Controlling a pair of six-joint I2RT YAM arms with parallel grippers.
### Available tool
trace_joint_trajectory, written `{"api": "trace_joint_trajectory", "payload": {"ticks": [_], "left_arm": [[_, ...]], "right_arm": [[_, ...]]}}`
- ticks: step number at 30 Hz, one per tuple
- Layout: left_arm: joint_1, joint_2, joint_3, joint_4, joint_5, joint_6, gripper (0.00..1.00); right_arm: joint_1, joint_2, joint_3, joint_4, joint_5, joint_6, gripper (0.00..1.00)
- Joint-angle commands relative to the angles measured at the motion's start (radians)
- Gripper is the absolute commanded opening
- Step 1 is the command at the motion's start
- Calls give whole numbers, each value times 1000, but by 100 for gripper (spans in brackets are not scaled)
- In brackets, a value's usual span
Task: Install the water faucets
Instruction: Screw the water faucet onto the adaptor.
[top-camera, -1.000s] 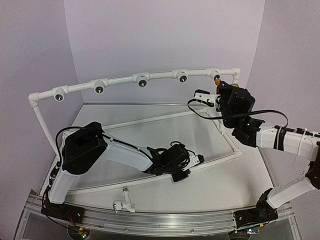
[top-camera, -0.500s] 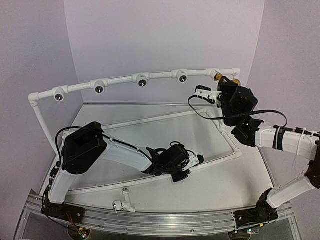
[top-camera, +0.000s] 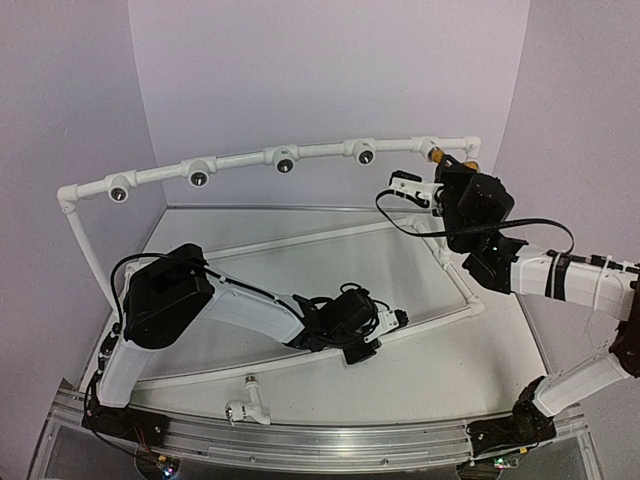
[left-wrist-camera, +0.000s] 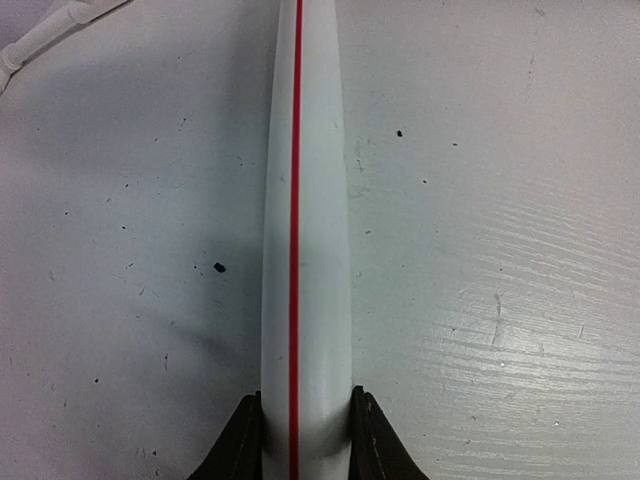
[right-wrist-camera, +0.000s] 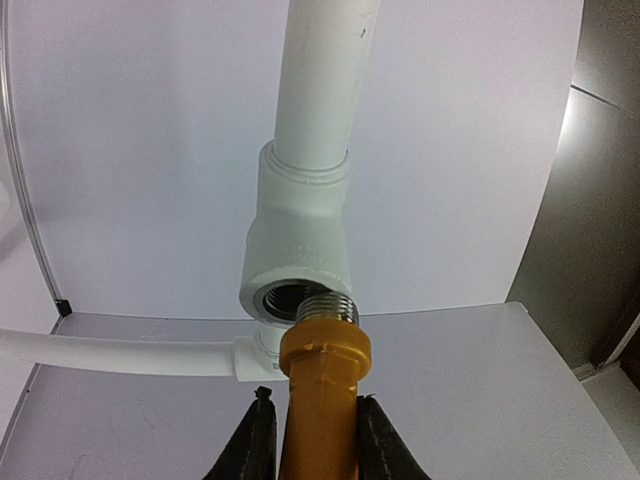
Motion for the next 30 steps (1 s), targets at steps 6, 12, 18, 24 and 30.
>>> {"api": "trace_joint_trajectory", "payload": {"ticks": [6, 12, 18, 24, 30], "left_arm": [[-45, 77, -80, -256, 136, 46, 0], [-46, 75, -83, -255, 136, 47, 0], [-46, 75, -82, -254, 136, 46, 0], [-46, 75, -83, -254, 140, 48, 0], [-46, 78, -77, -254, 135, 46, 0]], "right_arm": [[-26, 4, 4, -14, -8, 64, 0], [-30, 10, -14, -14, -17, 79, 0], [-35, 5, -48, -16, -36, 97, 0], [-3, 29, 14, 13, -48, 68, 0], [33, 70, 124, 71, -32, 60, 0]]}}
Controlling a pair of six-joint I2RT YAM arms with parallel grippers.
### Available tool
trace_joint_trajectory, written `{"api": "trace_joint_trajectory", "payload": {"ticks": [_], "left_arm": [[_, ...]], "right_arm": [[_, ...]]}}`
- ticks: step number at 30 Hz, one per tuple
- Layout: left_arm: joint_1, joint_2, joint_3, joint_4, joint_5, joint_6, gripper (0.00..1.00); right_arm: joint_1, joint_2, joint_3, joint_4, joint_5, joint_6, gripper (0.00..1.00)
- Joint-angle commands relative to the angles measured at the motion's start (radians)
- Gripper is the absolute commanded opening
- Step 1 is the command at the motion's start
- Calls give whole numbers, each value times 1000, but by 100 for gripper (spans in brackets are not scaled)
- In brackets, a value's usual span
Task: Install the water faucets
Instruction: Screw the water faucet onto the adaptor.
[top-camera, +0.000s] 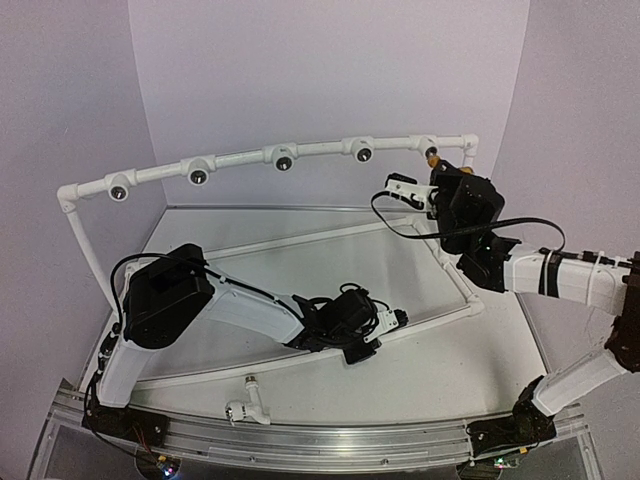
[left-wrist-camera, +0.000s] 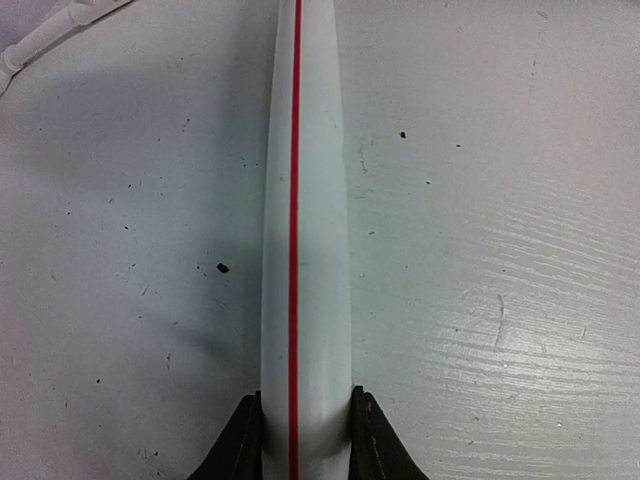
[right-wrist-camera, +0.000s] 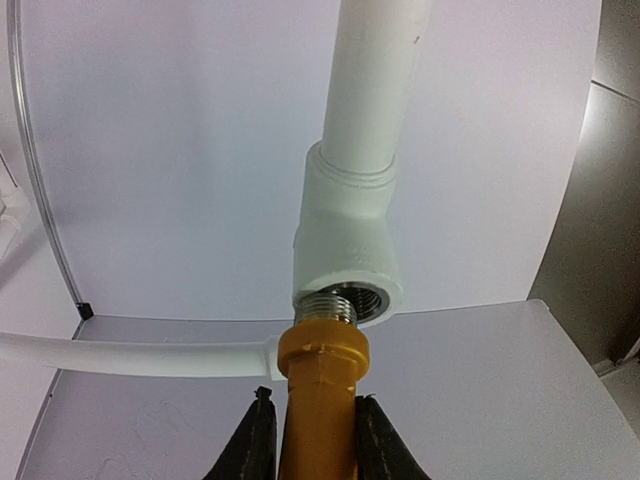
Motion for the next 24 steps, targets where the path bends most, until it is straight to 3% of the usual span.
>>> {"api": "trace_joint_trajectory", "payload": {"ticks": [1, 8, 15, 19, 24], "left_arm": [[-46, 79, -71, -264, 133, 46, 0], [-46, 81, -71, -265, 133, 45, 0], [-46, 80, -75, -265, 134, 43, 0], [-45, 81, -77, -266, 134, 44, 0], [-45, 93, -60, -267, 131, 46, 0]], "right_arm": [[28, 34, 122, 103, -55, -19, 0], [40, 42, 164, 103, -61, -23, 0], [-2, -19, 53, 64, -54, 48, 0], [20, -151, 26, -203, -105, 197, 0], [16, -207, -19, -251, -95, 215, 0]]}}
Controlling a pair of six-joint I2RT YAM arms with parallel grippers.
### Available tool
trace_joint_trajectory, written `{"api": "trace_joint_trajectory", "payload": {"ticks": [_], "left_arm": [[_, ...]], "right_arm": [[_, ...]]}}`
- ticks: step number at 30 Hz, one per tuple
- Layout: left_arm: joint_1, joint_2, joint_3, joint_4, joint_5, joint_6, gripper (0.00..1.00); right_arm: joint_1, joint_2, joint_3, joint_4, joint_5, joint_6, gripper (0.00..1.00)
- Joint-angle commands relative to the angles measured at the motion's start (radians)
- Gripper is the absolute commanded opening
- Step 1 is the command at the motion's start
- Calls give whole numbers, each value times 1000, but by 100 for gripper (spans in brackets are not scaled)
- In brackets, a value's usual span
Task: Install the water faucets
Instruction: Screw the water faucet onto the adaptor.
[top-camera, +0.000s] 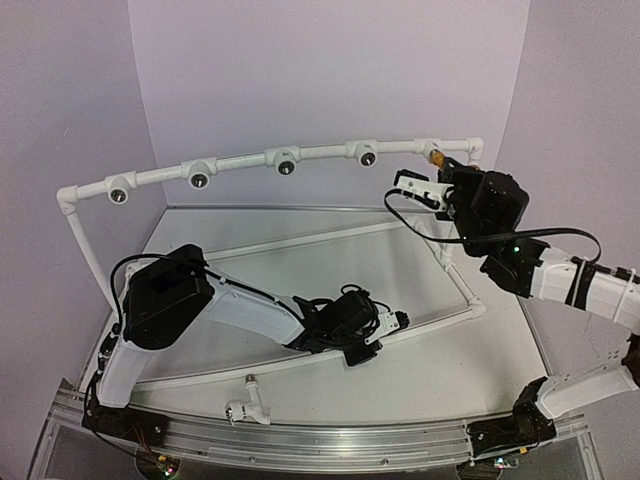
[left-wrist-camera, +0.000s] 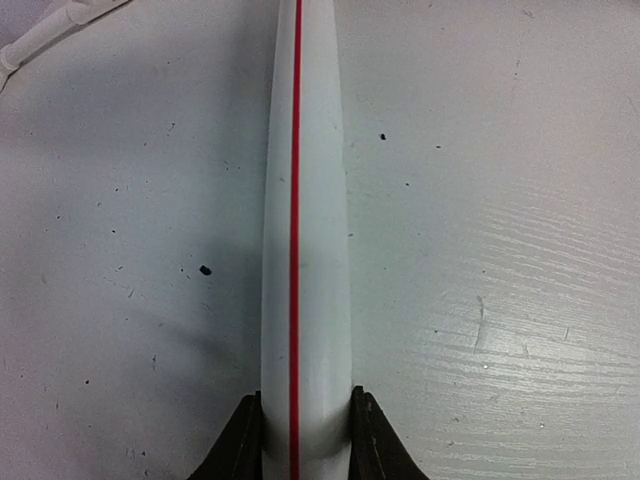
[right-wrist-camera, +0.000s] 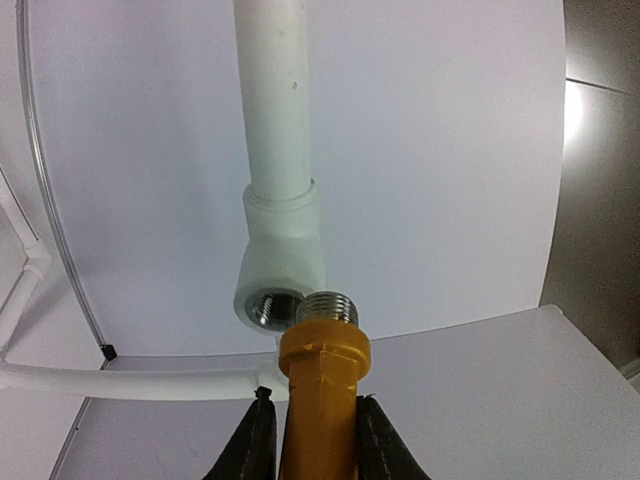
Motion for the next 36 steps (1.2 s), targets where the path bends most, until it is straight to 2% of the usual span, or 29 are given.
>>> {"api": "trace_joint_trajectory", "payload": {"ticks": [1, 8, 16, 36], "left_arm": [[-39, 95, -57, -266, 123, 48, 0], [-39, 96, -54, -267, 123, 48, 0], [-39, 87, -67, -269, 129, 46, 0], [-39, 100, -53, -276, 129, 47, 0]], "right_arm": [[-6, -47, -6, -62, 11, 75, 0], [-38, 16, 35, -41, 6, 81, 0], [-56, 64, 62, 67, 13, 64, 0], [-51, 0, 54, 91, -1, 8, 0]]}}
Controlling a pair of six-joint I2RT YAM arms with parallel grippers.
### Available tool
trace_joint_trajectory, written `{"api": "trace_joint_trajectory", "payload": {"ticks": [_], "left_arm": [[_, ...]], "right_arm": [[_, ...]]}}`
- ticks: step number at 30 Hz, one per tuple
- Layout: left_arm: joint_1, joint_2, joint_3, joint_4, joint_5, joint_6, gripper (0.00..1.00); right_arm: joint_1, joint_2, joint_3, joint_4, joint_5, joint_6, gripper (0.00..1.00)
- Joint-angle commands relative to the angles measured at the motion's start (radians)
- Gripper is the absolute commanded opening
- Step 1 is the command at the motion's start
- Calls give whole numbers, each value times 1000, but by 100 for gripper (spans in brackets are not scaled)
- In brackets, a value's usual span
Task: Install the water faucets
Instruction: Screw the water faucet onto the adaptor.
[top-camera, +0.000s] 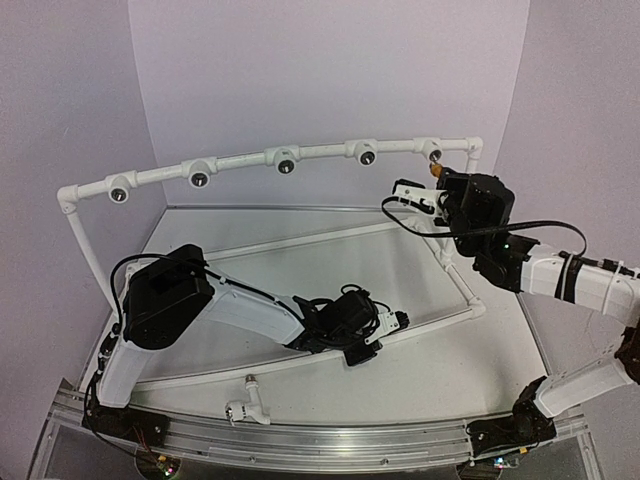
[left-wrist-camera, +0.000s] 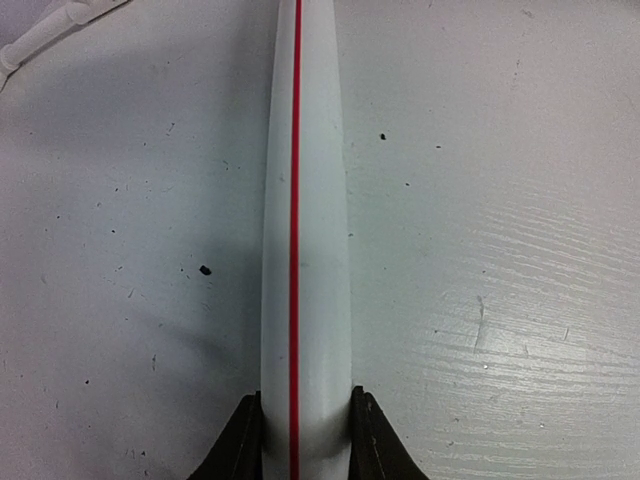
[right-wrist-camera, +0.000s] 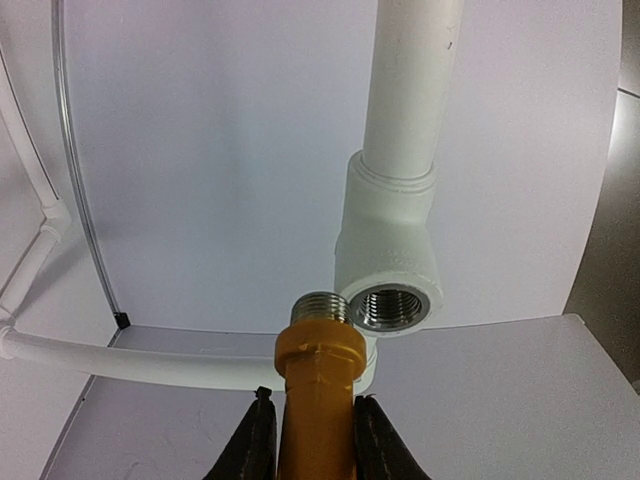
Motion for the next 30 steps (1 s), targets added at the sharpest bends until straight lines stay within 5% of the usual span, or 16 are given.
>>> {"api": "trace_joint_trajectory", "payload": {"ticks": [1, 30], "left_arm": [[-39, 102, -53, -275, 127, 47, 0], [-39, 98, -54, -283, 129, 48, 0]], "right_arm": [[-1, -64, 50, 121, -16, 8, 0], [-10, 26, 108, 89, -28, 63, 0]]}}
